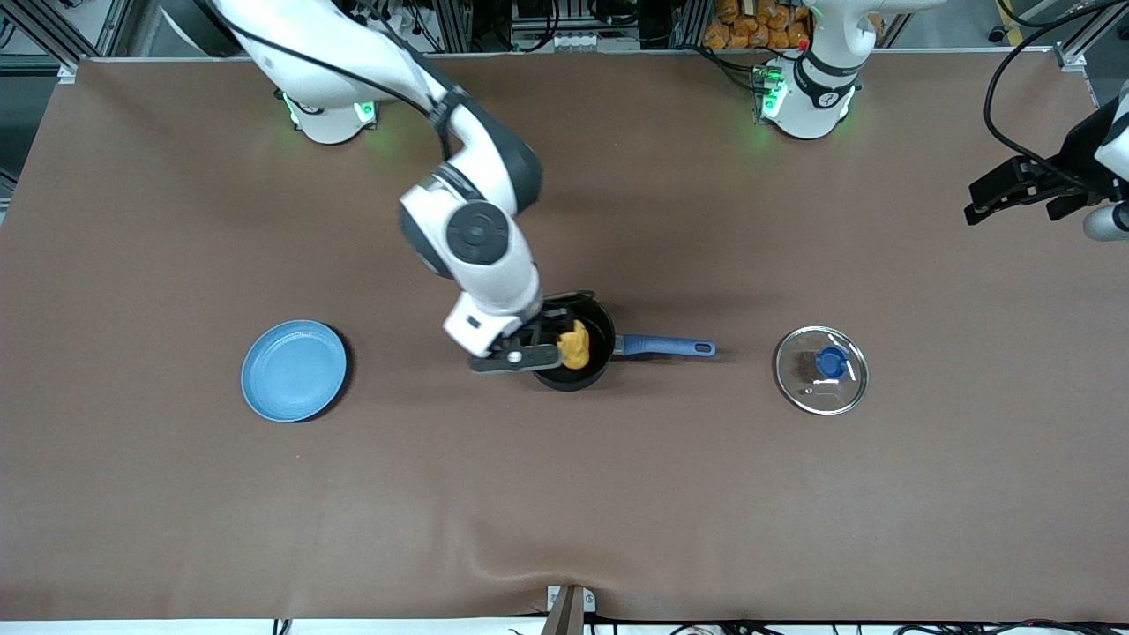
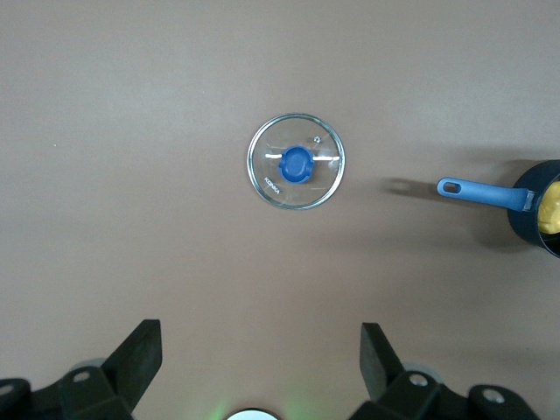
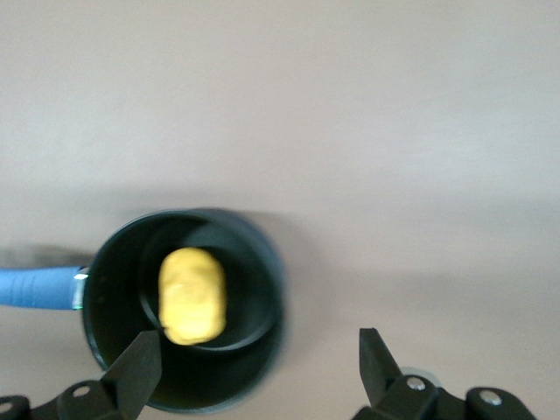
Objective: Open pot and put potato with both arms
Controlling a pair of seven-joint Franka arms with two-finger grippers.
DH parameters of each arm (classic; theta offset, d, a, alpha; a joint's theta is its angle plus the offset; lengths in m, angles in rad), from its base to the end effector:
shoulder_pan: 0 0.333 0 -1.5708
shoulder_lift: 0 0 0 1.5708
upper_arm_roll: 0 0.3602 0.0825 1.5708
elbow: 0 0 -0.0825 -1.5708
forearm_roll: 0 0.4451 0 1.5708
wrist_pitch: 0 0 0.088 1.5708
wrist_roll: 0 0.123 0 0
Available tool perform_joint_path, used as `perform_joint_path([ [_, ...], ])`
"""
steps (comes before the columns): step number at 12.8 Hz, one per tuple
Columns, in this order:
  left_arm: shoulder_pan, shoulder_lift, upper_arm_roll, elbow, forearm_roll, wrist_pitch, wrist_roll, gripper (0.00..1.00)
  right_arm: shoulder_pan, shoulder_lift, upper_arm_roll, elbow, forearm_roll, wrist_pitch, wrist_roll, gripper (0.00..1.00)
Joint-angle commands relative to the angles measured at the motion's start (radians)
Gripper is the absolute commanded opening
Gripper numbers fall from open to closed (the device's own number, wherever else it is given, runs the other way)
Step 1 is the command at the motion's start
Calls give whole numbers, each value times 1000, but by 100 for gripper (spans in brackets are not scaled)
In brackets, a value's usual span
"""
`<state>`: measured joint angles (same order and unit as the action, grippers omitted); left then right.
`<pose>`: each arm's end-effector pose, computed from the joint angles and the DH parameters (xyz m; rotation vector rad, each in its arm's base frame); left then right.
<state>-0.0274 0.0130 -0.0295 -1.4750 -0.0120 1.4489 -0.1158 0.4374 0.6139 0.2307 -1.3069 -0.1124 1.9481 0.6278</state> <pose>0.6060 -0.0360 0.6848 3.1308 0.0903 -0.0627 0.6677 0.4626 0.3932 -3.0944 -0.0555 -0.0287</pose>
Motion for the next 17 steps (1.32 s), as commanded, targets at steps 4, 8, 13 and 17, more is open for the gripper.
perform_joint_path([
  [4, -13, -18, 11, -22, -19, 10, -1, 100, -216, -221, 30, -46, -3, -237, -201, 100],
  [8, -8, -16, 14, -13, -14, 15, 1, 100, -325, -310, -20, -46, 102, -369, -391, 100],
  [13, -8, -37, 11, -14, -14, -4, -10, 100, -336, -399, -223, -48, 131, -500, -620, 100],
  [17, -12, -64, 10, -36, -13, -13, -8, 100, -338, -459, -361, -48, 175, -583, -715, 100],
])
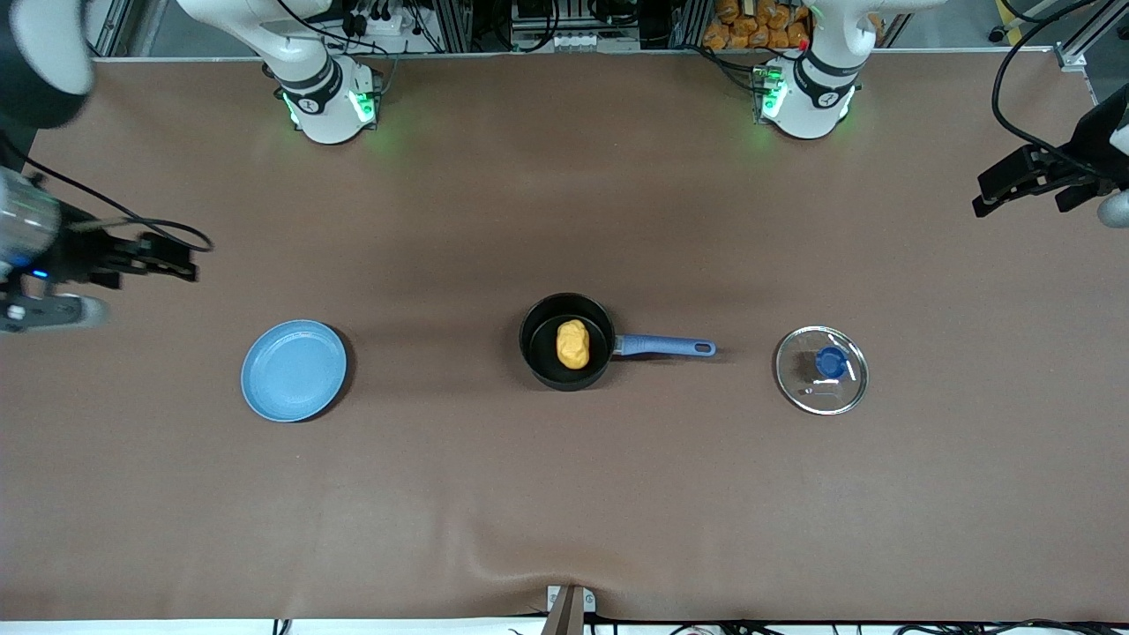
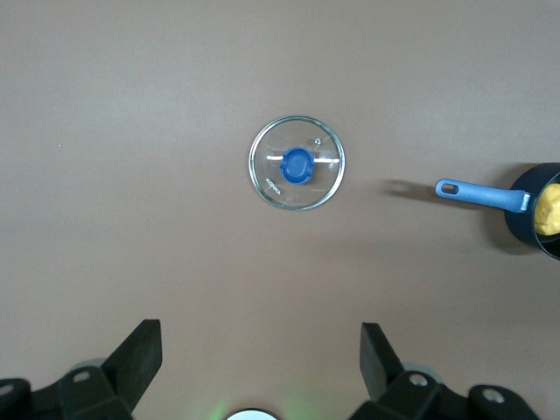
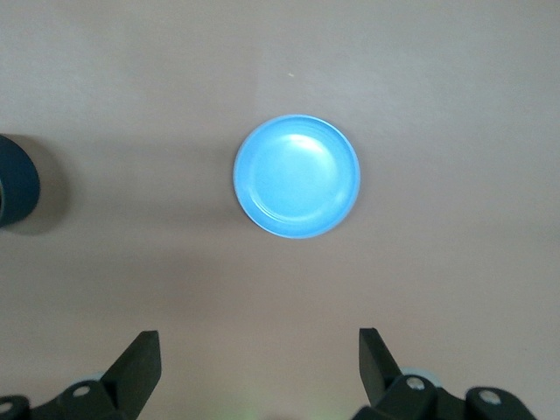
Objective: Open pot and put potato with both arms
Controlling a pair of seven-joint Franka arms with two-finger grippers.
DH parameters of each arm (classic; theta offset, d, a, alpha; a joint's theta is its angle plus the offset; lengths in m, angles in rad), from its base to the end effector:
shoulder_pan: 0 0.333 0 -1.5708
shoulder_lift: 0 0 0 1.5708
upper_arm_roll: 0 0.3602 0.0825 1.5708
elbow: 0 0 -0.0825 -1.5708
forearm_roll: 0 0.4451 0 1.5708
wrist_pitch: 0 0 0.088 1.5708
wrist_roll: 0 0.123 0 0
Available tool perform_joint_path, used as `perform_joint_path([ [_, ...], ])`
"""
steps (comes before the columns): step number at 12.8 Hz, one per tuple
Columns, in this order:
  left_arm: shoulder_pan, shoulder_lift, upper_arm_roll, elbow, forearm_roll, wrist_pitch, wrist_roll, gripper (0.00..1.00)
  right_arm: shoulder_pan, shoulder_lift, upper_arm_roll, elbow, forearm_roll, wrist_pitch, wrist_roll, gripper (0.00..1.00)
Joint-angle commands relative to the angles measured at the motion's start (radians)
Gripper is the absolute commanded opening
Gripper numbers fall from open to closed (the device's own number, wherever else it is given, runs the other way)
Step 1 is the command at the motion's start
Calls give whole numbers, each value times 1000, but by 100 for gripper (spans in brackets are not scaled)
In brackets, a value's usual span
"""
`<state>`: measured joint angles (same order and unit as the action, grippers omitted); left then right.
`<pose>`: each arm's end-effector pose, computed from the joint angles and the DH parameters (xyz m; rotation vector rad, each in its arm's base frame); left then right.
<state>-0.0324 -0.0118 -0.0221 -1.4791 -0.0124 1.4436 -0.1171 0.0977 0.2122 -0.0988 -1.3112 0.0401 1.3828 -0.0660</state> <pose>0.5965 -0.0343 0.6971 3.1299 0.0958 -0.0386 0.6668 0.0126 0.6377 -3.1085 -0.1094 0.2164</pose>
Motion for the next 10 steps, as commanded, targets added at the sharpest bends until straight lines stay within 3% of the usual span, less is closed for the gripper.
perform_joint_path([
  [1, -9, -46, -16, -42, -12, -8, -9, 100, 4, -68, -62, -45, 20, -25, -26, 100],
  [10, -6, -76, -29, -78, -9, -2, -9, 100, -10, -82, -56, -43, -23, -22, -40, 100],
])
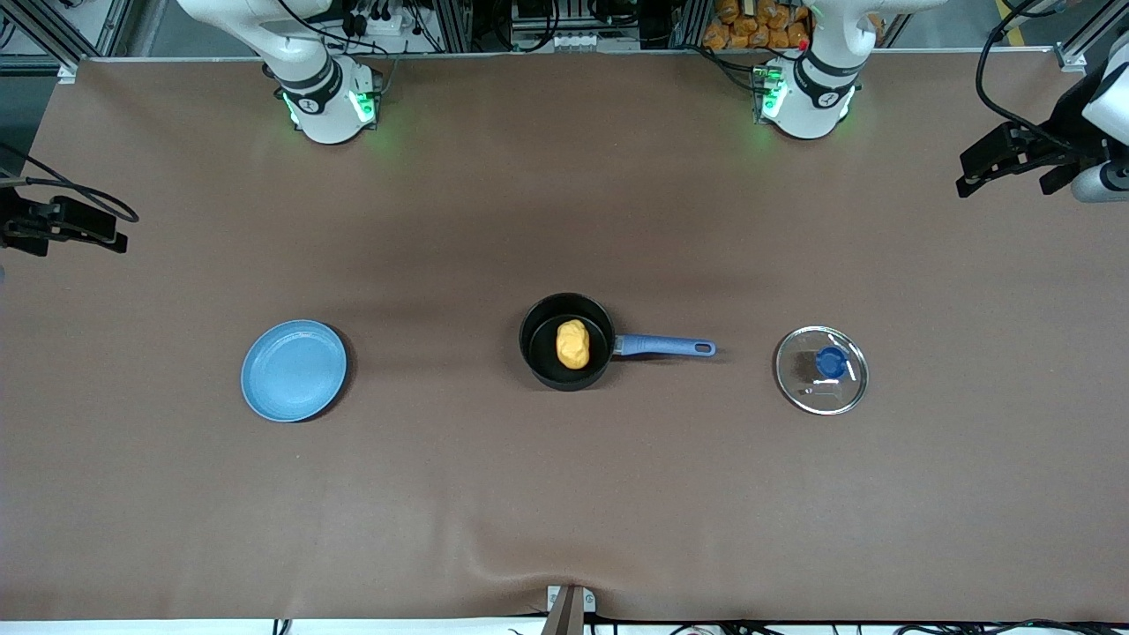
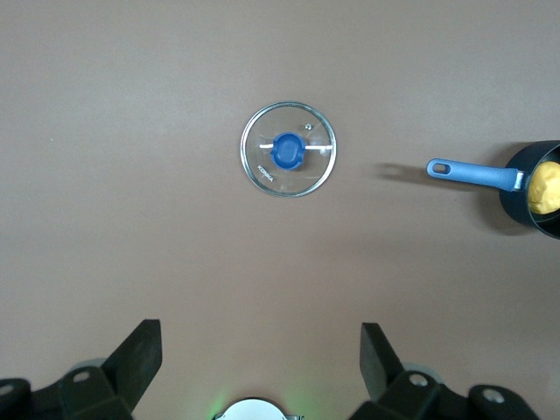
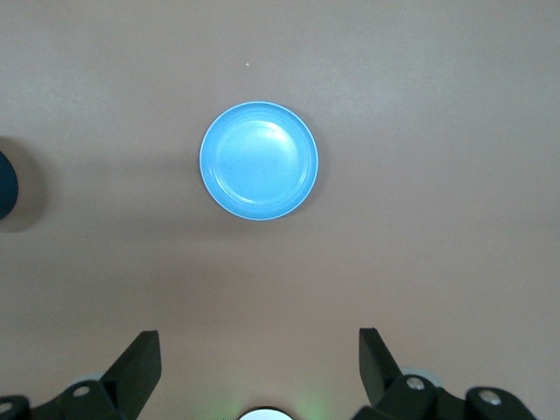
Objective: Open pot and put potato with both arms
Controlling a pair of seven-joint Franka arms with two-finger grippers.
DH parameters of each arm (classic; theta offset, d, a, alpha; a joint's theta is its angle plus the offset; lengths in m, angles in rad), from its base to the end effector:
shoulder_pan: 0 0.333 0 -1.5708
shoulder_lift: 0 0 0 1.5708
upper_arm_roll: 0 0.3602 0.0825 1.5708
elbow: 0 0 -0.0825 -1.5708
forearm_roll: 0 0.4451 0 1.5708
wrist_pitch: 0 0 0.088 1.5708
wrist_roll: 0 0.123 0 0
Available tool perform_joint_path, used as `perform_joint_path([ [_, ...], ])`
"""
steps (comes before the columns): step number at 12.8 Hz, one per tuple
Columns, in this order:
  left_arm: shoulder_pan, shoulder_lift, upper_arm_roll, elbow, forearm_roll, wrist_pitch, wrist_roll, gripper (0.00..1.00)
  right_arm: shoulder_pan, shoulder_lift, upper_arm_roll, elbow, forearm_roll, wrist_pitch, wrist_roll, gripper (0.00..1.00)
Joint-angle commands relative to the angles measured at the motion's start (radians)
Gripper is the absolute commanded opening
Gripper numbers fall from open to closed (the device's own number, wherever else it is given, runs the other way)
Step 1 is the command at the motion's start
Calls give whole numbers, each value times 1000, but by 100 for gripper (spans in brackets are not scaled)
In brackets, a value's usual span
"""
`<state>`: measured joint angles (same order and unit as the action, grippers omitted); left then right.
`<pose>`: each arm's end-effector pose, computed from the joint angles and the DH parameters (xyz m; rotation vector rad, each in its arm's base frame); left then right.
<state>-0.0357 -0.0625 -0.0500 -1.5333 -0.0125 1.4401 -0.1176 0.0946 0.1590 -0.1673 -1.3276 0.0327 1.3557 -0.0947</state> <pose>0.5763 -0.0523 0.6985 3.1347 0.0480 -0.0495 0.6449 -0.0323 0.6630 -3.1183 -0.0426 0.1996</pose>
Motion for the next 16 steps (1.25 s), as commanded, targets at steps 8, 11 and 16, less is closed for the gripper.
perform_joint_path([
  [8, -3, 0, -21, -11, -17, -3, -20, 100, -3, -29, 15, -25, -17, 3, -11, 100],
  [11, -7, 33, -21, 28, -9, -4, -19, 100, -1, -29, 15, -25, -17, 3, -11, 100],
  [16, -6, 27, -22, 30, -4, -6, -16, 100, -1, -30, 15, -25, -17, 2, -11, 100],
])
